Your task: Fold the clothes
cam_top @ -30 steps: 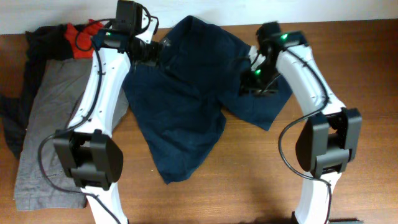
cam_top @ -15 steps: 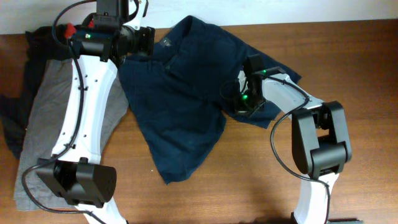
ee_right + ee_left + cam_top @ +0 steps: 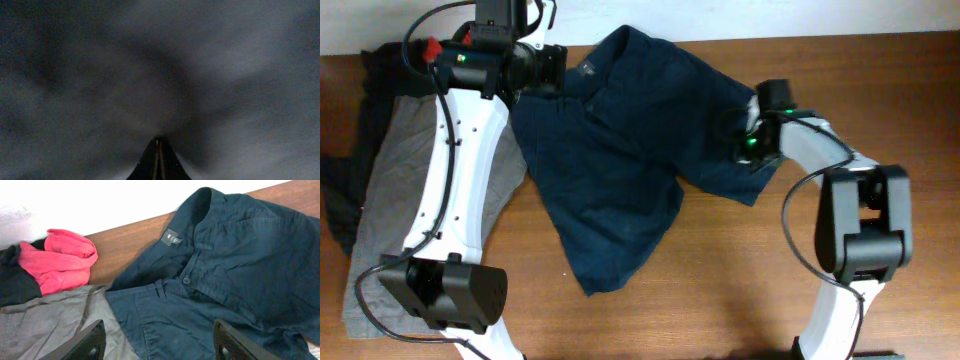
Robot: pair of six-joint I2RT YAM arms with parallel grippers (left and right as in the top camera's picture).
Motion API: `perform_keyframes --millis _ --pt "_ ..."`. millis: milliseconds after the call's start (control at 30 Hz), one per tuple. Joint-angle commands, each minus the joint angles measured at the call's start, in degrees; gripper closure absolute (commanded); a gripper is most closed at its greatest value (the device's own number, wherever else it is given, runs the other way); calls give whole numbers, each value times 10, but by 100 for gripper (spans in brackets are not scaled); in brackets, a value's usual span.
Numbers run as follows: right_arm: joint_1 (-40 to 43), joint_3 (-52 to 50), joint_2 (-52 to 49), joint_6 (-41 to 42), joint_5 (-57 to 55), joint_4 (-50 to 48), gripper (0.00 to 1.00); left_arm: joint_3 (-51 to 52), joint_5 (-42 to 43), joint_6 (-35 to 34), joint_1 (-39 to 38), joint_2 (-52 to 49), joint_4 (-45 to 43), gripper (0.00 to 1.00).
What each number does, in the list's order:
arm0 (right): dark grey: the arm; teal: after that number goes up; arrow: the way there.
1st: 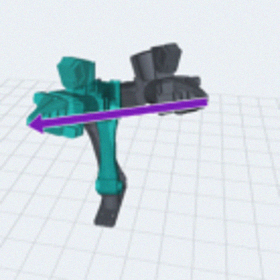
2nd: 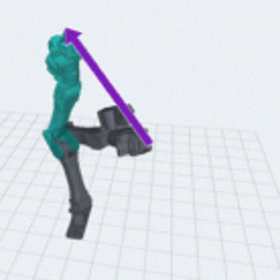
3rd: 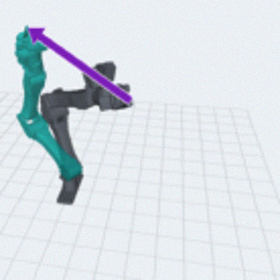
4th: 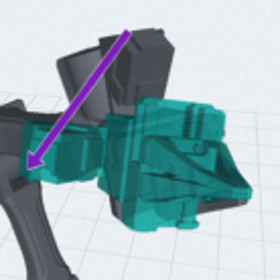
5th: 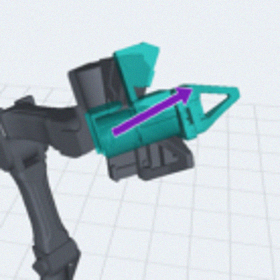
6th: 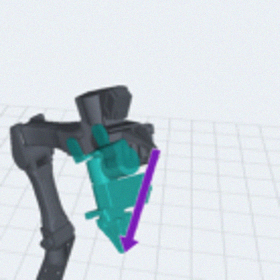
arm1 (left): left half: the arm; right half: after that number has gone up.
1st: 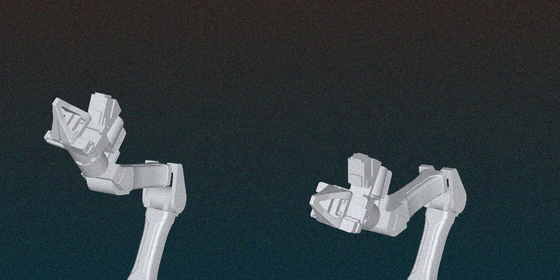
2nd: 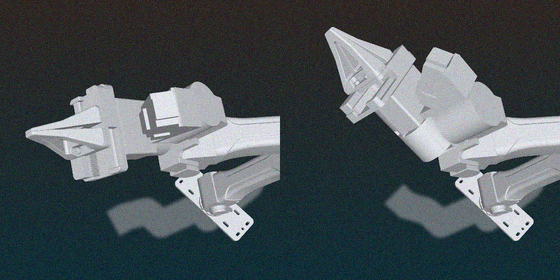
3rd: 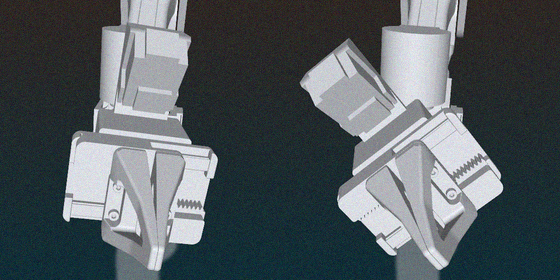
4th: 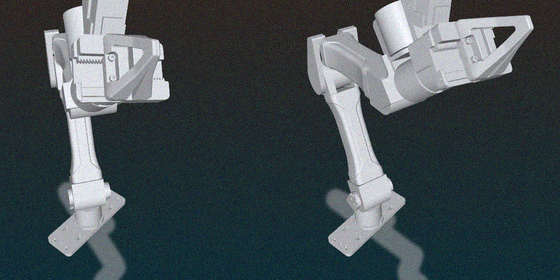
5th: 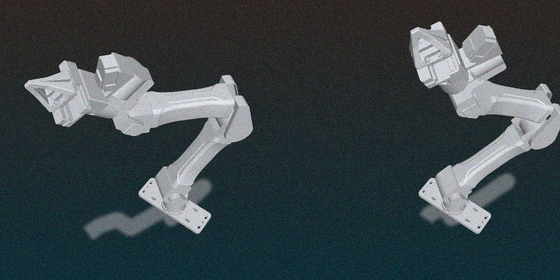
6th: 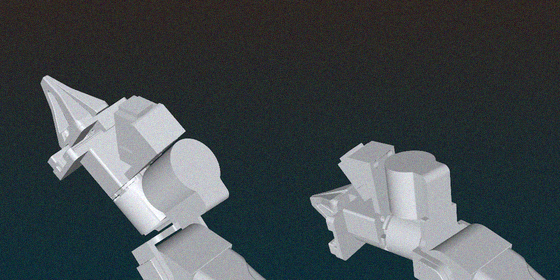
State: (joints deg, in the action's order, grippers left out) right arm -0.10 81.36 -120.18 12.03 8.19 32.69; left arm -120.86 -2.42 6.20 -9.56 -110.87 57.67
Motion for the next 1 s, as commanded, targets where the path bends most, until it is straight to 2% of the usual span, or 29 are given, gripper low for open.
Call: perform_keyframes --millis 0,167,200,233,267,333,467,700,800,967 --pt "44 -12 -12 -29 -10 -33 96 -6 -3 1 3 4 1 32" --pt "76 4 -12 -36 69 -2 95 -6 -4 1 -1 4 2 32" --pt "76 5 -12 -36 72 6 89 -6 -4 1 -1 4 2 32" --pt "76 7 -12 -36 73 28 62 -6 -4 1 -1 4 2 32" --pt "76 7 -12 -36 73 41 53 -6 -4 1 -1 4 2 32" --pt "76 7 -12 -31 71 63 44 -6 -4 1 -1 4 2 31" --pt "80 7 -12 21 37 106 40 -6 -4 1 -1 4 2 31" --pt "85 14 -9 24 42 141 39 -6 -4 1 -1 3 2 31" --pt "85 50 15 26 30 188 42 -6 -4 1 -1 2 0 31" --pt "85 63 61 96 -40 233 42 -6 -4 1 -1 2 1 31"
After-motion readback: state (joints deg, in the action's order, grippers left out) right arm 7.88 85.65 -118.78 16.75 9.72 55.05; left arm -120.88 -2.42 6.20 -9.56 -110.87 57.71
